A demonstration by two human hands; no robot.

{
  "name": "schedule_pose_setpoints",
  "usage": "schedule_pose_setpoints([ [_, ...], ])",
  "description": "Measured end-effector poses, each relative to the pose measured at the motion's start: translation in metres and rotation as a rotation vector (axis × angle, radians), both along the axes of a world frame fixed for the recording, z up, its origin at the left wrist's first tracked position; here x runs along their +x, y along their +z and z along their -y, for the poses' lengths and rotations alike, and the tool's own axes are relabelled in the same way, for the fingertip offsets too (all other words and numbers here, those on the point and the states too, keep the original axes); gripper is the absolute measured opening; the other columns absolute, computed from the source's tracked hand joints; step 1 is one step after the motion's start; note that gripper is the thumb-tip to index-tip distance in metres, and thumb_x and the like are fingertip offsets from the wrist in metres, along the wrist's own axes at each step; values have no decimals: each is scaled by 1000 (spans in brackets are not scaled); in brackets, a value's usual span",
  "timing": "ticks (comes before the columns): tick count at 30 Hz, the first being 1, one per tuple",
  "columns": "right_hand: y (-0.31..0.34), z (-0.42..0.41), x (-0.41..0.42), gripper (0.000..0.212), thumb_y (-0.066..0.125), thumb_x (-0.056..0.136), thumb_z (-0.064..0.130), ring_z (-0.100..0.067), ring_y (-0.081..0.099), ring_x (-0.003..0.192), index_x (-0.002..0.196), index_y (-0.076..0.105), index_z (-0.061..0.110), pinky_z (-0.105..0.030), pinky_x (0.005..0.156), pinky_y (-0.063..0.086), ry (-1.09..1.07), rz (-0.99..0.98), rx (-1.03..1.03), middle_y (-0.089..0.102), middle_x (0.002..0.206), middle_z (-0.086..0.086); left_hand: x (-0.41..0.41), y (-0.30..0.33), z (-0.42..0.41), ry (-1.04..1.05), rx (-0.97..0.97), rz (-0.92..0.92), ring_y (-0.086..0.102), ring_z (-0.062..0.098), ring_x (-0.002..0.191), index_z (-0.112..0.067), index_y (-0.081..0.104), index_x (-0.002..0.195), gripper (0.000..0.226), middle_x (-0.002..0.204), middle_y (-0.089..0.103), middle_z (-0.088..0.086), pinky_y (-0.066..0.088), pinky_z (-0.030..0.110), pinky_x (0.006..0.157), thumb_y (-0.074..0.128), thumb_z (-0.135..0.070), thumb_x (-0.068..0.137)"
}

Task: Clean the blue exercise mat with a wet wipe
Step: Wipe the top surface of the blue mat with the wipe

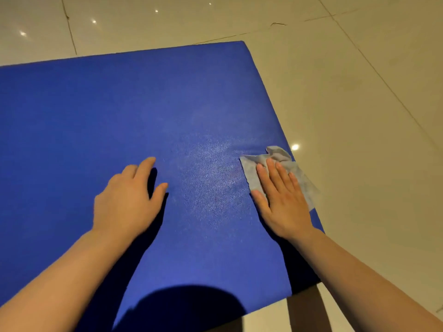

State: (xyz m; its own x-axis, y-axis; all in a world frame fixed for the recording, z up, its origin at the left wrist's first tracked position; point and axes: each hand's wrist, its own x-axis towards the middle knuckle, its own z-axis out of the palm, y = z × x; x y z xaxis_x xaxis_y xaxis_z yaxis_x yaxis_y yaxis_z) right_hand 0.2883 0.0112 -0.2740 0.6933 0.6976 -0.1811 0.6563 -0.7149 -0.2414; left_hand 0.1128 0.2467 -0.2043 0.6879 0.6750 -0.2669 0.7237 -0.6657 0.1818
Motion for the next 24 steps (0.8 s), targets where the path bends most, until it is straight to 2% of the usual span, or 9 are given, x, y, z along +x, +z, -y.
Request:
schedule_pose_setpoints([
  [2,0,-19,9,71,3,92,61,-4,-15,147,155,1,27,-27,117,-17,-63,-1,3,-8,161,9,11,-13,-12,1,35,53,35,30,136,-26,28,153,64,150,39,6,39,50,94,41,-52,96],
  [3,-1,-29,13,74,1,90,62,-6,-16,147,155,-1,26,-27,117,-18,-85,-2,-5,-11,161,8,13,-23,-18,-13,44,-8,22,28,144,-29,21,154,65,157,27,6,27,55,108,34,-55,96],
  [5,-2,-50,25,76,-3,88,62,-9,-19,147,154,-7,25,-26,115,-22,-93,8,-21,-17,160,8,20,-44,-29,65,35,-129,-4,24,150,-35,0,155,69,164,-1,1,3,58,117,13,-62,93],
  [6,-2,-61,33,76,-5,87,62,-9,-20,147,153,-9,25,-26,114,-23,-70,7,-24,-18,161,7,23,-54,-33,120,38,-111,-10,23,150,-36,-4,154,69,164,-8,-1,-2,59,116,6,-63,91],
  [9,-1,-91,57,75,-5,85,64,-5,-23,144,151,-12,27,-27,115,-21,23,27,-12,-19,158,10,26,-70,-35,176,101,69,3,26,150,-32,13,154,62,163,8,4,1,64,113,11,-60,99],
  [12,1,-120,78,79,-2,85,67,-2,-25,142,152,-11,27,-27,115,-20,71,21,-12,-21,154,13,24,-78,-37,159,128,75,14,28,149,-28,24,152,65,161,22,7,8,67,111,22,-58,95],
  [16,1,-164,118,83,12,90,72,-10,-15,149,156,-4,23,-32,119,-13,10,39,-25,-12,163,5,22,-83,-39,181,195,122,21,28,146,-27,35,149,64,158,30,8,13,66,110,29,-55,92],
  [20,2,-215,168,81,27,98,62,-21,-8,151,157,1,14,-39,122,-4,-195,-13,-6,-6,164,-8,22,-91,-41,173,258,166,26,36,142,-20,41,146,63,154,35,12,15,67,109,27,-58,96],
  [24,1,-265,159,60,25,105,37,-26,1,151,156,10,11,-42,120,1,-76,125,10,3,164,-12,25,-91,-42,146,388,195,39,36,138,-21,46,144,57,152,38,13,16,66,109,35,-48,95],
])
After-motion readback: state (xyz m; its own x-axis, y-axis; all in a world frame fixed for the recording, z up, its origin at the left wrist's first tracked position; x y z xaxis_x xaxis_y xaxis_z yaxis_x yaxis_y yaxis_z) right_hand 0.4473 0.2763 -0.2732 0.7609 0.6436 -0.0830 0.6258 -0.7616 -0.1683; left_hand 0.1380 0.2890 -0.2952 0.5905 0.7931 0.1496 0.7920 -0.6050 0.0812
